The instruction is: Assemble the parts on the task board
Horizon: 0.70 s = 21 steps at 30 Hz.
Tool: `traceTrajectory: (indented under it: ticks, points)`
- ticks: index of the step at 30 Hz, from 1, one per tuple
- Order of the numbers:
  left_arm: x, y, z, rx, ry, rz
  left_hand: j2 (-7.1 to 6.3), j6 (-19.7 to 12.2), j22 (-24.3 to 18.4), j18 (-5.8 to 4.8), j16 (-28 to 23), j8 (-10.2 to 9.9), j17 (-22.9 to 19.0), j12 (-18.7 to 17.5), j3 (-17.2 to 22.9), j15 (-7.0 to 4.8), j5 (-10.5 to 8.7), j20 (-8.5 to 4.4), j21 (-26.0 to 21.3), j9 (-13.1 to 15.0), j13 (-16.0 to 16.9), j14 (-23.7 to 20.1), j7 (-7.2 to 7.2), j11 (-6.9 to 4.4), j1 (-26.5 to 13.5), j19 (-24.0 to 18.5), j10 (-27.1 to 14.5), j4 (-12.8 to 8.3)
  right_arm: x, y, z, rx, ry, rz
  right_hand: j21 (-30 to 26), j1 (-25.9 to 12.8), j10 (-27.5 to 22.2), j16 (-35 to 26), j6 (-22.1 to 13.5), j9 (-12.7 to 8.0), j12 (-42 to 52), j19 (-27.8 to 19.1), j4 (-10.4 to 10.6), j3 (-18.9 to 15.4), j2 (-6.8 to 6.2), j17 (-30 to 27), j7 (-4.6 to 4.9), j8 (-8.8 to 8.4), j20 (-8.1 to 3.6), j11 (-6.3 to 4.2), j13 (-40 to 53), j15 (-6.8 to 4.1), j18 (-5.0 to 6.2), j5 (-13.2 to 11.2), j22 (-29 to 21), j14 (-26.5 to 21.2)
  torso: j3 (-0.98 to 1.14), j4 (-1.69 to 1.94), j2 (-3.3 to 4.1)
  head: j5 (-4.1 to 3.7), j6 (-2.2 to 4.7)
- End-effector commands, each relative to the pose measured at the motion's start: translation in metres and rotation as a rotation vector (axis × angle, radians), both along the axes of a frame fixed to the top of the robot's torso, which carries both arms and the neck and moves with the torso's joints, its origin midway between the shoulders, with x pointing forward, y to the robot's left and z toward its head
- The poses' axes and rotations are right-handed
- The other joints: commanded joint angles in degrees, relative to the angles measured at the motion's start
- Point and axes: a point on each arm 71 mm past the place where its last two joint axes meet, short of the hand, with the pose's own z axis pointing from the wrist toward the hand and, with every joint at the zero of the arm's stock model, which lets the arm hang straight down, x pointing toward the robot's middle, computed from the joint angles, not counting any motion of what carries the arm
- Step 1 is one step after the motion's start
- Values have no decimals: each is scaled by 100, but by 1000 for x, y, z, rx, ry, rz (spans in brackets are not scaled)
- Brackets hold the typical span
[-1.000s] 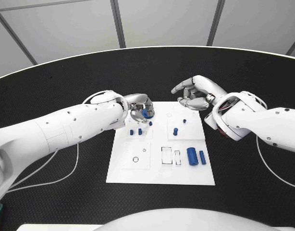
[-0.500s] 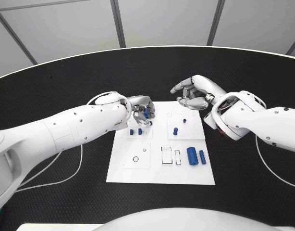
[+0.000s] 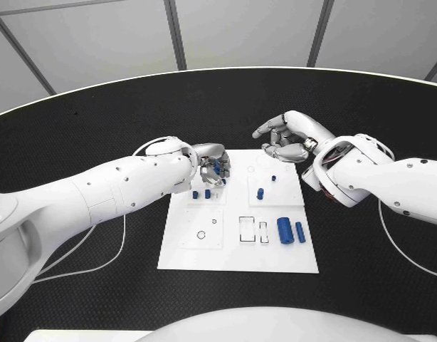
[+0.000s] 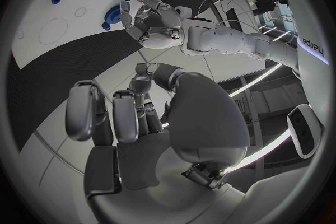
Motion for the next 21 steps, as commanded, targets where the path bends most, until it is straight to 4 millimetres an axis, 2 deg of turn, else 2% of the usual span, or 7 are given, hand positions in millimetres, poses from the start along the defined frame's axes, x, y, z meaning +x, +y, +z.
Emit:
traceTrajectory:
  ticks: [1, 21]
  points:
    - [-1, 0, -3, 6, 3, -1, 42, 51, 26, 67, 27, -24, 23, -28, 41, -9, -17, -14, 36, 10, -7, 49, 5, -10, 1, 49, 64, -1, 0, 0, 0, 0, 0, 0, -22, -26, -46, -32, 39, 8, -29, -39, -9, 30, -35, 17, -7, 31, -14, -10, -5, -42, 70, 4, 230, 216, 0, -1, -2, -2, -2]
    - [0, 1, -10, 17, 6, 13, 108, 115, 132, 50, 86, -79, 104, -76, 87, -22, -23, -28, 132, 37, -19, 96, 16, -26, -1, 100, 129, -4, 0, 1, 0, 0, 1, 1, -19, -24, -39, -37, 41, 9, -35, -35, -9, 31, -34, 14, -9, 35, -17, -12, -14, -45, 69, 4, 232, 217, -8, 3, -1, -13, -13]
